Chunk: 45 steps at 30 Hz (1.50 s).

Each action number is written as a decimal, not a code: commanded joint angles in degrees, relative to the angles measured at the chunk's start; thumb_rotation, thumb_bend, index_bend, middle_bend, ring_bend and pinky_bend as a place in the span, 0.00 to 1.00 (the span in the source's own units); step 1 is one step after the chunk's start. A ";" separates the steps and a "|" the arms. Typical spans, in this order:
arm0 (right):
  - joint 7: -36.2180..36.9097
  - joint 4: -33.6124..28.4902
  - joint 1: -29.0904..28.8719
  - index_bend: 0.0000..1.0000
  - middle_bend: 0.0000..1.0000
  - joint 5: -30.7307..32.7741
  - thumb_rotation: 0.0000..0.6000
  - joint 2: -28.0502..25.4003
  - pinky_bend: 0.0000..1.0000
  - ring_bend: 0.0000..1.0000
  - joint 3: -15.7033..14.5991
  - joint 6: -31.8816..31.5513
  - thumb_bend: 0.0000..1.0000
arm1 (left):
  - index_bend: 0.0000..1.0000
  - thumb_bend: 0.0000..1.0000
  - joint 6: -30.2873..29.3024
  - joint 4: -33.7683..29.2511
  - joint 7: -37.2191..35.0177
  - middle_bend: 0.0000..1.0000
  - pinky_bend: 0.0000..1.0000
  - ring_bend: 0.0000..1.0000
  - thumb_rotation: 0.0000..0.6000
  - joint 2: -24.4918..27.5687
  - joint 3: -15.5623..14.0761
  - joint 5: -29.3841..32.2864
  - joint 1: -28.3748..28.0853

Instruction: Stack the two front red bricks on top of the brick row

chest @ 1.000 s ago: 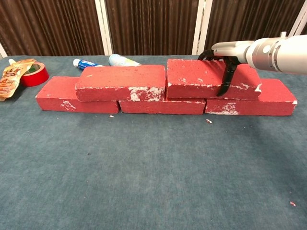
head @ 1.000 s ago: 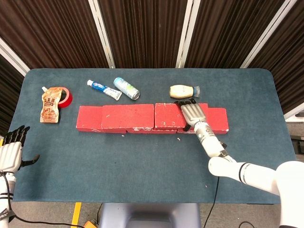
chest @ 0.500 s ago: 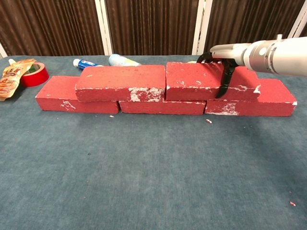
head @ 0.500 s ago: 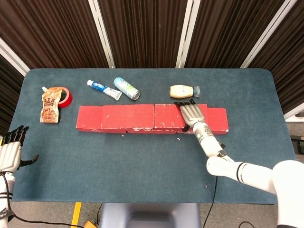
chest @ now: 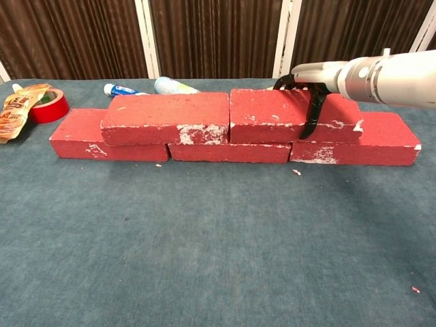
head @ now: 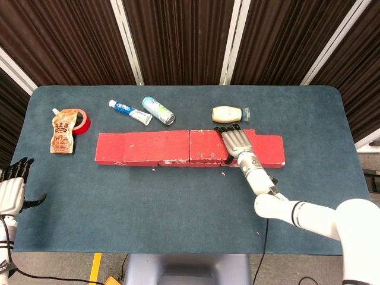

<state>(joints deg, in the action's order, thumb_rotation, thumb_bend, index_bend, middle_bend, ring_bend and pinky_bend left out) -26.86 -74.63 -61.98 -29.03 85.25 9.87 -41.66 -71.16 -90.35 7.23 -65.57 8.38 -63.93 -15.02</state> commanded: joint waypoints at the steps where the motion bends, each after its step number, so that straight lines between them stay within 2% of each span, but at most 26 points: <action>1: -0.12 0.02 -0.15 0.25 0.37 0.25 1.00 0.04 0.00 0.34 -0.05 -0.13 0.00 | 0.00 0.22 0.08 0.14 -0.04 0.00 0.00 0.00 1.00 -0.07 -0.03 -0.07 0.01; 7: -0.21 0.10 -0.38 0.25 0.37 0.89 1.00 0.14 0.00 0.33 -0.22 -0.12 0.00 | 0.00 0.22 0.19 0.32 -0.21 0.00 0.00 0.00 1.00 -0.17 0.02 -0.02 0.11; 18: -0.99 -0.60 -1.04 0.25 0.36 2.10 1.00 -0.19 0.00 0.24 -0.51 -0.48 0.00 | 0.00 0.22 0.48 0.79 -0.27 0.00 0.00 0.00 1.00 -0.46 0.05 0.14 0.20; 45: -2.03 -1.32 -1.80 0.26 0.28 3.94 1.00 -0.67 0.00 0.16 -1.10 -1.03 0.00 | 0.00 0.22 1.12 1.74 -0.56 0.00 0.00 0.00 1.00 -0.98 0.14 0.58 0.42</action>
<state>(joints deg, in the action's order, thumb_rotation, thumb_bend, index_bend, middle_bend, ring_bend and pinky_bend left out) -28.90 -75.94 -63.78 -25.11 84.59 8.78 -42.70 -70.04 -88.60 6.66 -66.56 8.52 -63.35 -14.60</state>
